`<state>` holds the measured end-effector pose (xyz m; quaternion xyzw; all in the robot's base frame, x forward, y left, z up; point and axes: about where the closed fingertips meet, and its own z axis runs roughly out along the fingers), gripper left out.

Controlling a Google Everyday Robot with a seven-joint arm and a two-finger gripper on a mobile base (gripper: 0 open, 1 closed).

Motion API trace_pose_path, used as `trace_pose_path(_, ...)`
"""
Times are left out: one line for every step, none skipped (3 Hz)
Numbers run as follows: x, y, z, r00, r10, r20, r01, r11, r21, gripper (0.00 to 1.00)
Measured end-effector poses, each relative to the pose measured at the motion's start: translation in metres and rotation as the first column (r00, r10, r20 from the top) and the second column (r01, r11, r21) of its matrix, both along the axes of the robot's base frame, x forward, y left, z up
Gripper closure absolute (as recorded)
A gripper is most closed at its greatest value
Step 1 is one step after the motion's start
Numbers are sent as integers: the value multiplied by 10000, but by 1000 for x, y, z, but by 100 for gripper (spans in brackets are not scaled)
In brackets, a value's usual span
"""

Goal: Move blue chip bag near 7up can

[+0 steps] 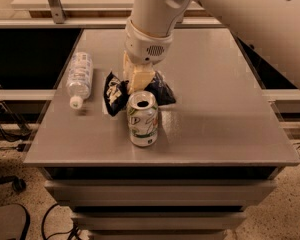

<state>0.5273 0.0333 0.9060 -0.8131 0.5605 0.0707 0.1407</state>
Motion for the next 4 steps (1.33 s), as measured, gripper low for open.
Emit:
trace_pose_path(-2, 3, -4, 9998, 55, -174, -54, 10000, 70, 60)
trace_pose_path(-3, 4, -7, 9995, 95, -297, -91, 9999, 132, 36)
trace_pose_path(-2, 3, -9, 9993, 113, -366, -107, 9998, 171, 13)
trace_pose_path(0, 4, -12, 9985, 211, -501, -199, 9995, 244, 0)
